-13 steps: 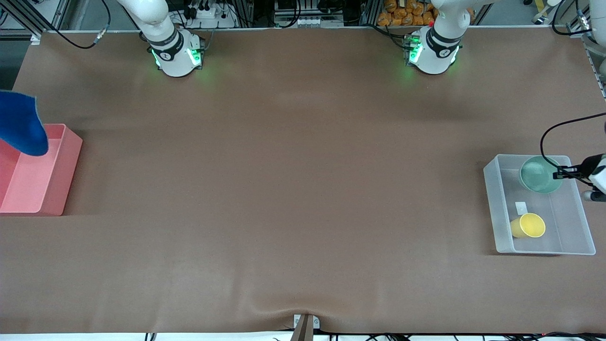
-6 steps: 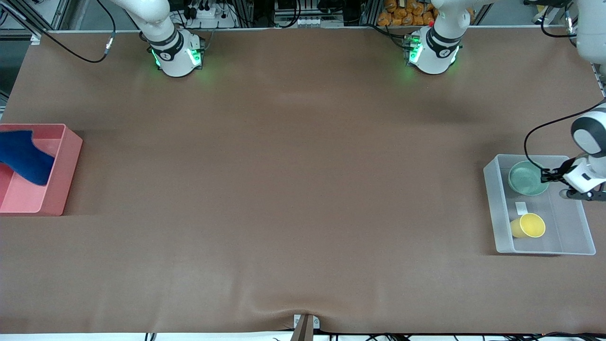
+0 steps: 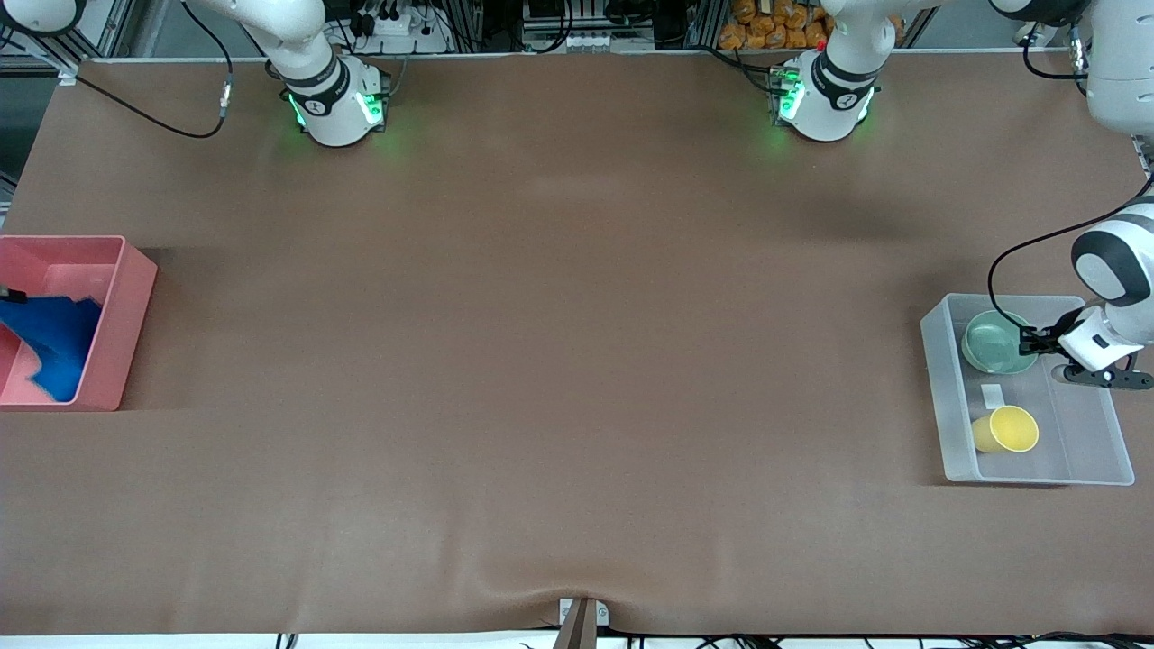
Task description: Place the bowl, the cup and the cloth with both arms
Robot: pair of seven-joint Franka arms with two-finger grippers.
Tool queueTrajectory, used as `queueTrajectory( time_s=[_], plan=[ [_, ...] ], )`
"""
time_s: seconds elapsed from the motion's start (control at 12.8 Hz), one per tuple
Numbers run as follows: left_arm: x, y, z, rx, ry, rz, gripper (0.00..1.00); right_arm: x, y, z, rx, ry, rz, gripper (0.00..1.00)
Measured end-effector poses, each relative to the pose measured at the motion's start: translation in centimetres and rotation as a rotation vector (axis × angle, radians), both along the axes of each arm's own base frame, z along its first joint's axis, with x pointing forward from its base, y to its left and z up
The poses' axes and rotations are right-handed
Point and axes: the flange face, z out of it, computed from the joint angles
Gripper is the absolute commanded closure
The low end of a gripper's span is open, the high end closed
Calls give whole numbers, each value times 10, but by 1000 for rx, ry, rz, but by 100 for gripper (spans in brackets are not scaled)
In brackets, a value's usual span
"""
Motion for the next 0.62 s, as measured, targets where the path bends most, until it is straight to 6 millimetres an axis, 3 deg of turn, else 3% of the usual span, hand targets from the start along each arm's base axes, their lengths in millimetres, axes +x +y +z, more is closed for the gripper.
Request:
queueTrajectory(
  time_s=[0.16, 0.31, 0.47, 0.62],
  plan=[
    [15, -16, 9, 2, -12, -31, 0, -8, -6, -21, 16, 16, -5, 0],
    [32, -21, 31, -11, 5, -45, 0, -14, -12, -18, 17, 16, -16, 0],
    [46, -20, 65, -33, 35, -42, 0, -13, -7, -1, 28, 23, -11, 0],
    [54, -21, 106, -43, 37, -30, 0, -6, 6, 39, 4, 41, -36, 0]
  ],
)
